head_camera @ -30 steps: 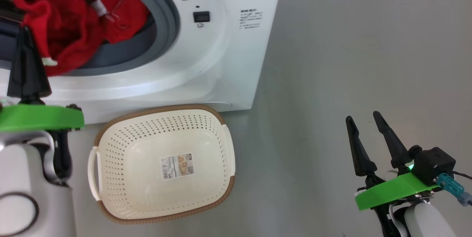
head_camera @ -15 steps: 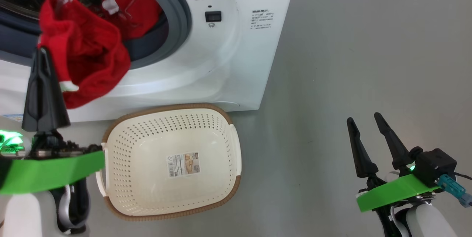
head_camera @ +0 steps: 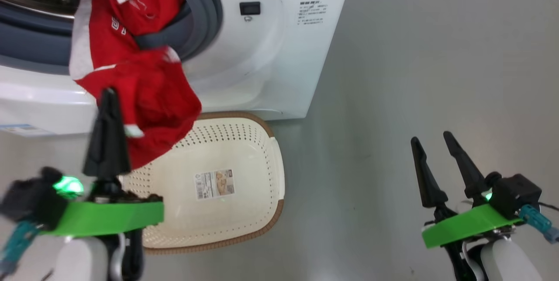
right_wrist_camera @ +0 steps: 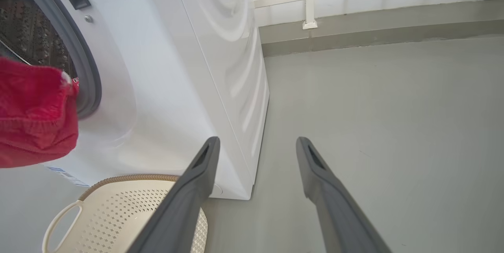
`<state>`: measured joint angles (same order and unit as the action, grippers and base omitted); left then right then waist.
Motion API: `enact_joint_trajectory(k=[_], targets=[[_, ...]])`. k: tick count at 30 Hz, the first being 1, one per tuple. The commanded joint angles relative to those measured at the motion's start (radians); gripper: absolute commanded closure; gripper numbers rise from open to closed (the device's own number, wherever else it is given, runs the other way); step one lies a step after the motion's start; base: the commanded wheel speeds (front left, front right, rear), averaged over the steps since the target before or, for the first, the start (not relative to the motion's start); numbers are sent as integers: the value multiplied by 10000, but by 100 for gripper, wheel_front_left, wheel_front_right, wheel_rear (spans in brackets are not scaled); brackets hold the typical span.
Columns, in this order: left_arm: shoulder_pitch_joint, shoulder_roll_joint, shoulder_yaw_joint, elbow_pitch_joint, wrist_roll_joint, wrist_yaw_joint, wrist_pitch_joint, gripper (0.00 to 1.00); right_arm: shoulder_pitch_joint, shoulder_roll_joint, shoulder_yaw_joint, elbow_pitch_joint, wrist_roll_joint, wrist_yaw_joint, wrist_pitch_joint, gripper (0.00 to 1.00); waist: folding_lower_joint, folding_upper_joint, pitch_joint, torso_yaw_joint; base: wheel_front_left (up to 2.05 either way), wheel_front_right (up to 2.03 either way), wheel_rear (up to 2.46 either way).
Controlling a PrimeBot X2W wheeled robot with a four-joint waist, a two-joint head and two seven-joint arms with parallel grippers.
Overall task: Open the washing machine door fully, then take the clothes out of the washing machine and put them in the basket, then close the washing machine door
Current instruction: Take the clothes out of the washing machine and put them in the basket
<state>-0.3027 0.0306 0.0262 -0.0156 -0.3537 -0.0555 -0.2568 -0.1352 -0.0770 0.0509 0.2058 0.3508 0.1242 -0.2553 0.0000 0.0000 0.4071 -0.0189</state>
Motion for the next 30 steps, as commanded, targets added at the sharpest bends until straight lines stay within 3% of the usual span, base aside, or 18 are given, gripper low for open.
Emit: enact_joint_trajectory(k=[1, 13, 27, 30], targets=[[46, 198, 218, 74, -27, -99, -49, 100, -234, -15, 234, -258, -16, 65, -65, 0, 0, 0, 170, -25, 0, 0, 0], [-1806, 197, 394, 5185, 1201, -611, -49, 100, -789, 122, 233, -425, -35, 65, -65, 0, 0, 0, 1324, -318, 0, 0, 0], [-4086, 267, 904, 8649, 2101, -645, -49, 100, -1222, 237, 246, -498, -24, 65, -65, 0, 0, 0, 2222, -611, 0, 0, 0], [-4242, 285, 990, 8876, 2154, -646, -49, 92, -1256, 245, 267, -485, -13, 65, -65, 0, 0, 0, 2219, -630, 0, 0, 0]])
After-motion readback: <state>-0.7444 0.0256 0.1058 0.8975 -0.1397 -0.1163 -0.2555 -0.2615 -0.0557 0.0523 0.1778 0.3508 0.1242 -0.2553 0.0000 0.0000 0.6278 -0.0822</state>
